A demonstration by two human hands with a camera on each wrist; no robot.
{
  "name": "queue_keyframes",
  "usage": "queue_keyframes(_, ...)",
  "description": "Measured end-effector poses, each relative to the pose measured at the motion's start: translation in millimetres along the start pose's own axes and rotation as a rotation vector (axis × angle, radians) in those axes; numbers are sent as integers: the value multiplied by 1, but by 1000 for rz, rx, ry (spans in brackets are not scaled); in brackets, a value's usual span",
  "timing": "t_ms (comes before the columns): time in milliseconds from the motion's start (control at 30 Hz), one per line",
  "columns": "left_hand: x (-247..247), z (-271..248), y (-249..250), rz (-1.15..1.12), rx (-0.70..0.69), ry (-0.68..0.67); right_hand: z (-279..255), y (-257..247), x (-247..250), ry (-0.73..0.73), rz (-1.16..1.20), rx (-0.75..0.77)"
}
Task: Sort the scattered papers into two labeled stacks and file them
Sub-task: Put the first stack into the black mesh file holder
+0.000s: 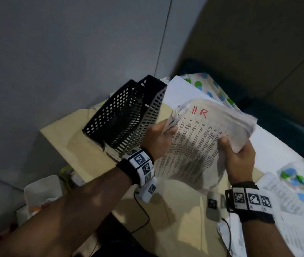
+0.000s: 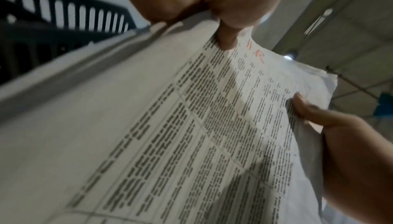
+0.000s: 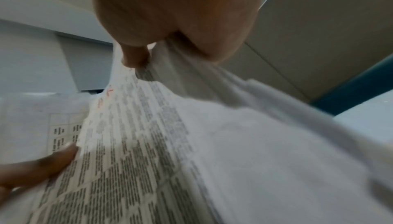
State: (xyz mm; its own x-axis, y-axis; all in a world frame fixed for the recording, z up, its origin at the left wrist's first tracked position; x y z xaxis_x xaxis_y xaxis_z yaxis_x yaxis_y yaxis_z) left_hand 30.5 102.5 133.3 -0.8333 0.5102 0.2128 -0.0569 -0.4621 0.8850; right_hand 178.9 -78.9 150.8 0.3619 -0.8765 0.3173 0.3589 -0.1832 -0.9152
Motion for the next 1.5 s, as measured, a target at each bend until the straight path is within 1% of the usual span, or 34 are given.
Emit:
queue_keyframes(33, 12, 10, 4, -16, 40, 20, 4, -7, -7, -53, 11, 5)
queue_keyframes(133, 52, 38, 19, -187, 181, 95, 18, -20, -36, -175, -54, 53)
queue_keyframes(200, 84, 56, 24, -175, 214, 185, 26, -26, -58, -225, -96, 61)
queue_keyframes(300, 136, 78, 25, -53, 123, 345, 39, -32, -99, -278, -193, 71)
queue_keyframes(400, 193, 97, 16, 31, 29, 592, 49, -38, -139, -335, -86, -35)
queue_keyframes(467, 225, 106, 11, 72, -22, 743, 55, -41, -162, -328, -85, -32)
queue_keyframes(500, 237, 110, 9, 81, -34, 778, 60, -41, -171, -309, -116, 2)
queue_keyframes(600, 253, 120, -4, 94, -11, 768, 73, -48, -192, -219, -231, 172)
queue_keyframes(633, 252, 123, -11, 98, 13, 749, 76, -51, -198, -207, -275, 217)
queue_keyframes(667, 249, 126, -21, 96, 45, 729, 80, -52, -204, -218, -325, 229)
queue_keyframes(767, 236, 129, -49, 121, 108, 681, 85, -51, -214, -318, -484, 172)
queue_keyframes(833, 230, 129, -65, 153, 96, 662, 86, -46, -217, -404, -573, 156)
queue_keyframes(900, 228, 130, -75, 183, 91, 668, 85, -42, -217, -453, -604, 163)
queue_keyframes(1000, 227, 131, -87, 255, 120, 667, 83, -40, -217, -445, -595, 154)
queue_keyframes(1033, 227, 130, -89, 292, 110, 656, 83, -40, -217, -433, -599, 143)
queue_keyframes(1100, 228, 125, -90, 369, 46, 643, 82, -41, -217, -413, -604, 131)
queue_keyframes(1133, 230, 124, -90, 379, 31, 653, 83, -42, -218, -407, -603, 134)
queue_keyframes(1233, 239, 123, -83, 310, 51, 704, 84, -43, -217, -401, -596, 140)
queue_keyframes(1333, 242, 124, -75, 342, -28, 677, 81, -46, -218, -394, -586, 145)
queue_keyframes(1367, 246, 125, -75, 345, -22, 694, 81, -47, -218, -393, -587, 149)
queue_keyframes(1467, 261, 128, -80, 297, 92, 798, 81, -48, -215, -404, -587, 149)
queue_keyframes(1500, 265, 129, -81, 273, 89, 816, 82, -48, -214, -410, -592, 149)
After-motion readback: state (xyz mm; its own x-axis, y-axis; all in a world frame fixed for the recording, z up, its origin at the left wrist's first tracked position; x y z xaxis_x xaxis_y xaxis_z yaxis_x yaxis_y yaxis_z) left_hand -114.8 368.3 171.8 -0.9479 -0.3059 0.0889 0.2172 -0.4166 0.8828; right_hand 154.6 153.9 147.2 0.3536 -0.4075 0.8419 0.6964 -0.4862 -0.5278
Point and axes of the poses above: each hand's wrist, its own z-axis towards the middle knuckle, its own x-axis out of the back of the hand, y = z × x, the point moved 3 cm from there along z, towards the middle knuckle, and after that the axes turned 5 degrees about -x, right-handed, at the moved point
